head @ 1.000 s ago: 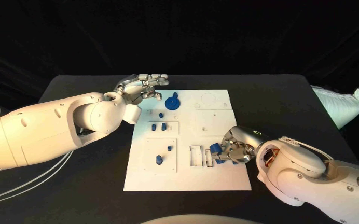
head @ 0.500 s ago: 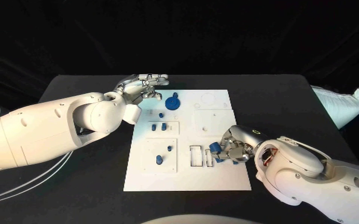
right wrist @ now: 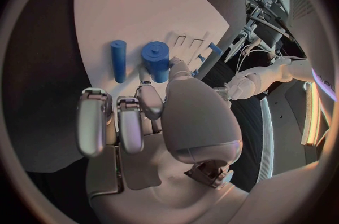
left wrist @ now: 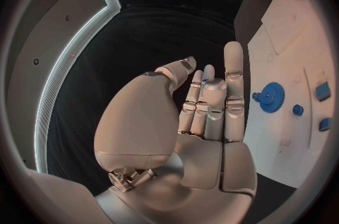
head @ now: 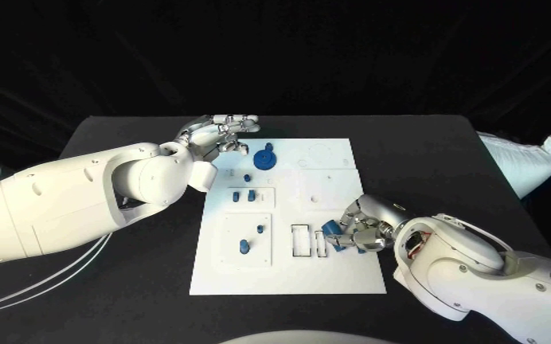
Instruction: Assemble the parts on the task board
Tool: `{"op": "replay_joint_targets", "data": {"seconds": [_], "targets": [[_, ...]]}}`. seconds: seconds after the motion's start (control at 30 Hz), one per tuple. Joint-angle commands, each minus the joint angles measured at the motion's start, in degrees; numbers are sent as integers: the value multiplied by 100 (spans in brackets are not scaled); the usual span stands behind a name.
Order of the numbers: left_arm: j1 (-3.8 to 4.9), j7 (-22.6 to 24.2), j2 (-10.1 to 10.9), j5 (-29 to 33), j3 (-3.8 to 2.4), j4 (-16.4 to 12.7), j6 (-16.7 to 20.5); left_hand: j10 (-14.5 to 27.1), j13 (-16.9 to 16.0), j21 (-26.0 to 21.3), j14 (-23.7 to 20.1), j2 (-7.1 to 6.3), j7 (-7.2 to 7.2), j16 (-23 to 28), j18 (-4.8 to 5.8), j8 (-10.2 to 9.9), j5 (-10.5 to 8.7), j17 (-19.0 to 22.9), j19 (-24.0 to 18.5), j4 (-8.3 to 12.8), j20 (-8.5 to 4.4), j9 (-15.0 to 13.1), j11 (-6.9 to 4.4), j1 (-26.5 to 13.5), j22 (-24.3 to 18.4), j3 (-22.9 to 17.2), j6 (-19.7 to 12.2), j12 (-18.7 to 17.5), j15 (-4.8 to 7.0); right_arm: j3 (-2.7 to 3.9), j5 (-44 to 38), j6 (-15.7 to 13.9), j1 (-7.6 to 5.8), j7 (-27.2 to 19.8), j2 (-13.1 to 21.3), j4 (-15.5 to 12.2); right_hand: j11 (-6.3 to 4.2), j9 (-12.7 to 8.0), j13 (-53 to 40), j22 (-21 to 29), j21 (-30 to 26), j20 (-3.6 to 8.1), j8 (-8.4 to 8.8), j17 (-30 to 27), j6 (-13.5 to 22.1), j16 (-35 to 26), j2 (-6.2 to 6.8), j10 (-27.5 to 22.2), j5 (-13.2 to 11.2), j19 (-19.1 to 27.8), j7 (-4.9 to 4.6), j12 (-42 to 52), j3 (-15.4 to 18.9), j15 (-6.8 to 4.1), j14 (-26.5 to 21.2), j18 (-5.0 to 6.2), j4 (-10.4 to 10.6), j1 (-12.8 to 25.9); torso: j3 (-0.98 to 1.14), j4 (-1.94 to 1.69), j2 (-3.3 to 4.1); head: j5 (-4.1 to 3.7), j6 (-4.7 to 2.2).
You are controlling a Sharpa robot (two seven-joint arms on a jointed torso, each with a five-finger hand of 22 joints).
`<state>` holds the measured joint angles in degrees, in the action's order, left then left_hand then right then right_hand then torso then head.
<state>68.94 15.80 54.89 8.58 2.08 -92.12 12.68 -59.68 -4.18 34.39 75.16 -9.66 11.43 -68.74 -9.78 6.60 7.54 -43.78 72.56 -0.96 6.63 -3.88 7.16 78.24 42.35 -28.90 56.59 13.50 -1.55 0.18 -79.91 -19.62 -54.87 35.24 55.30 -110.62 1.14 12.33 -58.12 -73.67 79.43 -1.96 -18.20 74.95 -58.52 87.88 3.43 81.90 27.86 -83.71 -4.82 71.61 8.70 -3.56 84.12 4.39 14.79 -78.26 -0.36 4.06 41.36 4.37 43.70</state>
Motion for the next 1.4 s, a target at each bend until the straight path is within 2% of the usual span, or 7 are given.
{"op": "replay_joint_targets", "data": {"seconds": [0.03,0.23,0.53,0.77,1.03,1.17,1.4], "targets": [[2,21,-13,-27,-3,-11,-121,33,-1,-37,-37,44,2,-22,-60,38,21,5,-21,4,35,-6,-5,2,-9,39,-47,21,-13,-7,975,-423,-4,-10,24,-74,-106,58,-1964,-8,34,4,-49,1183,-40,20,-244,123,45,-105,13,715,37,-36,523,-94,56,-57,-5,-8,-1,-7,-15],[2,22,-16,-27,-3,-6,-120,33,-1,-37,-37,44,2,-22,-60,38,21,5,-21,4,35,-6,-5,2,-9,39,-47,21,-13,29,1296,-753,-83,-129,73,-184,-110,83,-1977,-14,38,7,-61,1192,-34,25,-265,127,120,-106,19,718,55,-40,524,-95,95,-19,2,-4,7,21,-32],[2,22,-19,-27,-3,-4,-123,39,-1,-39,-41,47,1,-22,-60,42,21,11,-23,10,36,-6,-5,7,-10,43,-51,29,-13,50,1429,-843,-102,-198,51,-236,-114,94,-1988,-23,44,9,-67,1201,-35,31,-268,131,154,-109,24,724,59,-42,526,-97,100,-20,-1,-5,8,45,-9],[2,20,-21,-28,-2,-3,-125,39,-1,-39,-41,47,1,-22,-60,42,21,11,-23,10,36,-6,-5,7,-10,43,-51,29,-13,54,1777,-566,-104,-152,-60,-287,-115,107,-1984,-22,44,12,-73,1200,-36,30,-266,128,175,-108,23,716,75,-44,526,-96,118,4,2,-7,8,77,4],[2,15,-35,-28,-2,0,-131,39,-1,-39,-41,47,1,-22,-60,42,21,11,-23,10,36,-6,-5,7,-10,43,-51,29,-13,52,1893,-139,-104,-19,-244,-220,-111,127,-1974,-13,38,12,-67,1201,-6,30,-240,117,110,-103,17,694,110,-42,525,-95,119,18,-11,-17,7,83,27],[2,14,-37,-28,-2,-1,-131,39,-1,-39,-41,47,1,-22,-60,42,21,11,-23,10,36,-6,-5,7,-10,43,-51,29,-13,48,1905,-48,-103,32,-313,-164,-108,133,-1973,-16,39,11,-67,1200,-2,30,-244,115,88,-103,15,690,118,-41,525,-95,127,31,-4,3,4,113,32],[2,12,-31,-28,-2,-17,-130,44,-1,-41,-42,52,0,-26,-61,47,22,11,-24,15,36,-6,-5,10,-11,46,-54,37,-13,45,1621,-66,-101,65,-405,-52,-106,145,-1971,-13,37,10,-69,1193,-1,26,-241,113,52,-101,13,683,140,-38,523,-95,140,61,-3,-6,7,117,27]]}}
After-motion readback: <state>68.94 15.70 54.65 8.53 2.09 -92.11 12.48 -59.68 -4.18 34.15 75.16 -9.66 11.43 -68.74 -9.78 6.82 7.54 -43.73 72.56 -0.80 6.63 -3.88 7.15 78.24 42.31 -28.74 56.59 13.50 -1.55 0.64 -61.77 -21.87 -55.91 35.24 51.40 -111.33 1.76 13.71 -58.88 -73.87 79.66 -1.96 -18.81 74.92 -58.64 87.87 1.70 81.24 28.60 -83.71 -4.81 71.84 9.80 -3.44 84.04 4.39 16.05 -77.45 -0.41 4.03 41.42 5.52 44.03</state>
